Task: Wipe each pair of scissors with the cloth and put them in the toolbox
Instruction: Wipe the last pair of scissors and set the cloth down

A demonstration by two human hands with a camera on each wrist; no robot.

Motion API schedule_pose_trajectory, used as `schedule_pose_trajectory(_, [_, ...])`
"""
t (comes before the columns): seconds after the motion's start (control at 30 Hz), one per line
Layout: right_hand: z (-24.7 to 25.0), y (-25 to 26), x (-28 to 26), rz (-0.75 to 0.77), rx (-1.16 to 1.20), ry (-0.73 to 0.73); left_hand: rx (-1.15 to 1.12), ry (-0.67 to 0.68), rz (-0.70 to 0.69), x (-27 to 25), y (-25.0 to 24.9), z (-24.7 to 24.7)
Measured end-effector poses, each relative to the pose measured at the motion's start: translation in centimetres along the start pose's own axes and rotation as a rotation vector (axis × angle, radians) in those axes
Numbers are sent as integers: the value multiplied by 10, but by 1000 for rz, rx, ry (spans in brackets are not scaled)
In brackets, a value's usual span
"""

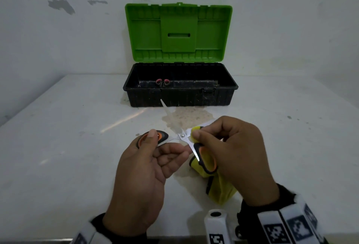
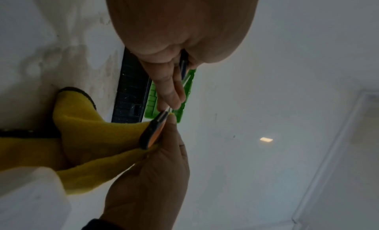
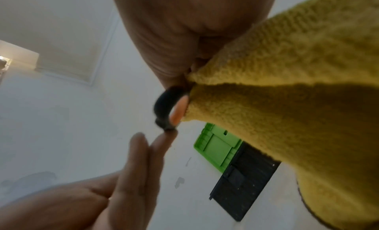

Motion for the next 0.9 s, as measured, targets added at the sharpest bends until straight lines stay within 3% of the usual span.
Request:
schedule_pose_trajectory(0.17, [-5, 7, -1, 28, 3, 12, 29, -2, -8, 0, -4, 0])
schedule_pose_trajectory(0.47, [26, -24, 11, -93, 97, -135, -10, 46, 38, -2, -8, -1])
schedule_pose_trajectory(0.73, [46, -39, 14, -123, 80, -207, -26, 5, 32, 5, -5, 9])
schedule_pose_trajectory(0.9, [24, -3, 10, -2, 29, -72, 58, -17, -24, 9, -5, 6])
Point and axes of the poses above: each hand's wrist, its own x-axis towards the middle knuckle, its own z-axis out of the back of the hand, y = z × x, the point moved 9 cm from there along x, towards the middle knuckle, and after that the axes turned 13 degrees about z, right-handed, at the moved point
